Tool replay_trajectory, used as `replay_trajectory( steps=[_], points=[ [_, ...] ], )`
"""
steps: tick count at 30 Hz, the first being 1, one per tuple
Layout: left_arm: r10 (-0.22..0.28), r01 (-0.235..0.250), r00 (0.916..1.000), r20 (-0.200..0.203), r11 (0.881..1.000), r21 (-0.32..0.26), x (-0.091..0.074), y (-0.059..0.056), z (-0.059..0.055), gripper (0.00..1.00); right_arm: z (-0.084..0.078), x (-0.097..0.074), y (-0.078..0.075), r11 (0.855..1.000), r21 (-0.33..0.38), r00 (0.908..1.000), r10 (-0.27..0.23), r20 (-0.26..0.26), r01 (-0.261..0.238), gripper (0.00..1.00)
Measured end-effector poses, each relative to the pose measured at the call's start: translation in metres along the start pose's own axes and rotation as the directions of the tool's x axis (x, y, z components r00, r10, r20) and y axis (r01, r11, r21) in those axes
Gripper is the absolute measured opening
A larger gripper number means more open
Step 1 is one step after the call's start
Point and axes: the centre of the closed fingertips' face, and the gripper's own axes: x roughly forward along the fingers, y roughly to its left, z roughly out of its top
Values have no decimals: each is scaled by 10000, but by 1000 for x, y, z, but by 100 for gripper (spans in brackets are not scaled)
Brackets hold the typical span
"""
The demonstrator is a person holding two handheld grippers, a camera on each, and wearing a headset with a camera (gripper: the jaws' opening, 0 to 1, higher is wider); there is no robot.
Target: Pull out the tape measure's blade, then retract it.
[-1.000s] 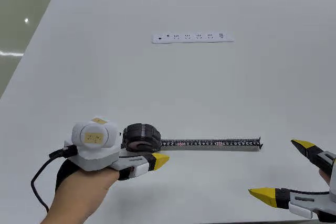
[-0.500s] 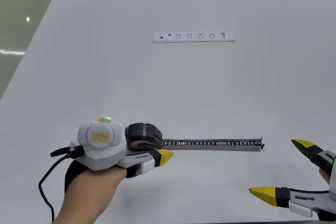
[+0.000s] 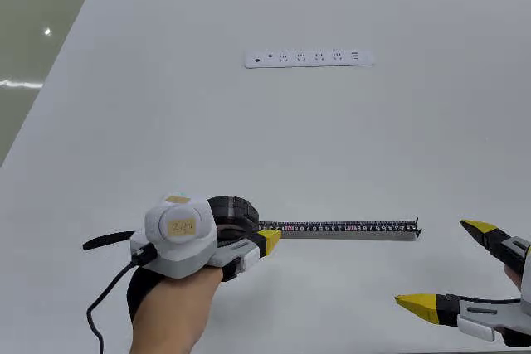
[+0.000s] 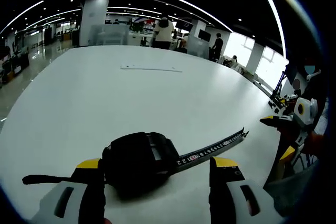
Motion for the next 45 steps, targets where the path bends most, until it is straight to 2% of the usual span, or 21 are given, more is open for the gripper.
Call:
replay_trajectory(
  steps=[9, 14, 23, 29, 36, 45],
  points=[
    [599, -597, 9980, 212, 9982, -73, 6, 3, 0, 78, -1, 4, 3, 9998, -86, 9998, 166, -52, -167, 95],
    [1051, -1038, 9935, 443, 9941, -304, 6, 8, 1, 74, -2, 6, 1, 9994, -225, 9995, 259, -184, -263, 94],
    [1461, -1422, 9879, 526, 9872, -724, 7, 17, 1, 67, -6, 11, -4, 9982, -520, 9988, 292, -390, -312, 92],
    [1547, -1512, 9873, 352, 9846, -880, 10, 19, -3, 65, -8, 13, -7, 9976, -578, 9983, 366, -462, -393, 91],
    [1673, -1610, 9850, 427, 9793, -1226, 9, 22, -1, 62, -7, 15, -9, 9972, -592, 9979, 420, -500, -450, 90],
    [1736, -1680, 9840, 392, 9788, -1171, 10, 22, -1, 61, -8, 17, -10, 9975, -538, 9981, 443, -430, -466, 89]
  ],
)
